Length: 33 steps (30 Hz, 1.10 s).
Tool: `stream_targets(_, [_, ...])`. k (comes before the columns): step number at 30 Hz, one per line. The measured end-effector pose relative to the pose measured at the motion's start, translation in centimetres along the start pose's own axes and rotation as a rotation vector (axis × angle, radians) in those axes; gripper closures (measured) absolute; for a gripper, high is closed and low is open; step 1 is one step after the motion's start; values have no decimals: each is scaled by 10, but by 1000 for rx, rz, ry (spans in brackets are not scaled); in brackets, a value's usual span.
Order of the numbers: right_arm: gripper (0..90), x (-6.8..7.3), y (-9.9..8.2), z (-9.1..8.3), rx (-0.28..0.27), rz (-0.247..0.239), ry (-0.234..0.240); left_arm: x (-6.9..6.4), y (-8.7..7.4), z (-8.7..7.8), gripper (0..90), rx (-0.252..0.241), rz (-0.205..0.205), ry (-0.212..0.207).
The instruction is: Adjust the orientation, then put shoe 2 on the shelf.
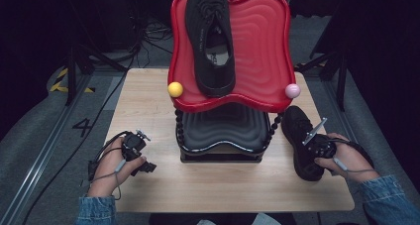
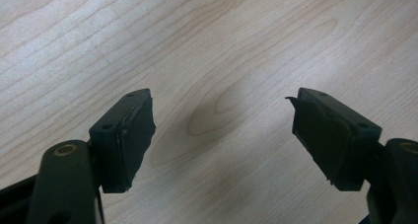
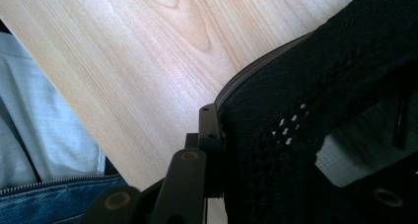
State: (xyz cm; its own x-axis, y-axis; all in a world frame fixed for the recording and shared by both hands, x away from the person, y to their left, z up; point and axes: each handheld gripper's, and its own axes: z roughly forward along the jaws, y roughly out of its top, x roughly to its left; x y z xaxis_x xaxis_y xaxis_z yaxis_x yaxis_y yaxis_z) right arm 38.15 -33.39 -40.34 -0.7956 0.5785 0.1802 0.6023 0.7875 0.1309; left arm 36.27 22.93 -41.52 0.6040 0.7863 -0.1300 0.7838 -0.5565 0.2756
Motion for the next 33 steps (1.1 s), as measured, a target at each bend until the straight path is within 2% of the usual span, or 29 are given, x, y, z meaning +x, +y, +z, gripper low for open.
stream_targets(7, [861, -1, 0, -1, -2, -10, 9, 2, -2, -1, 246, -6, -2, 7])
stream_targets(14, [869, 2, 1, -5, -16, -22, -19, 2, -1, -1, 245, -1, -2, 7])
stream_targets(15, [868, 3, 2, -10, -34, -18, -24, 2, -1, -1, 245, -1, 5, 9])
stream_targets(17, [867, 4, 2, -12, -39, -16, -26, 2, -2, 0, 245, -1, -9, 1])
stream_targets(23, [852, 8, 5, -28, -64, -3, -20, 3, -2, -2, 245, -5, -2, 9])
stream_targets(24, [849, 9, 5, -32, -68, -4, -23, 2, -3, -1, 245, -7, -19, -11])
stream_targets(27, [846, 12, 5, -43, -78, -7, -22, 3, -3, -2, 245, -2, 5, 12])
stream_targets(33, [843, 21, 8, -68, -89, -36, -42, 2, -4, -2, 244, -6, -10, 2])
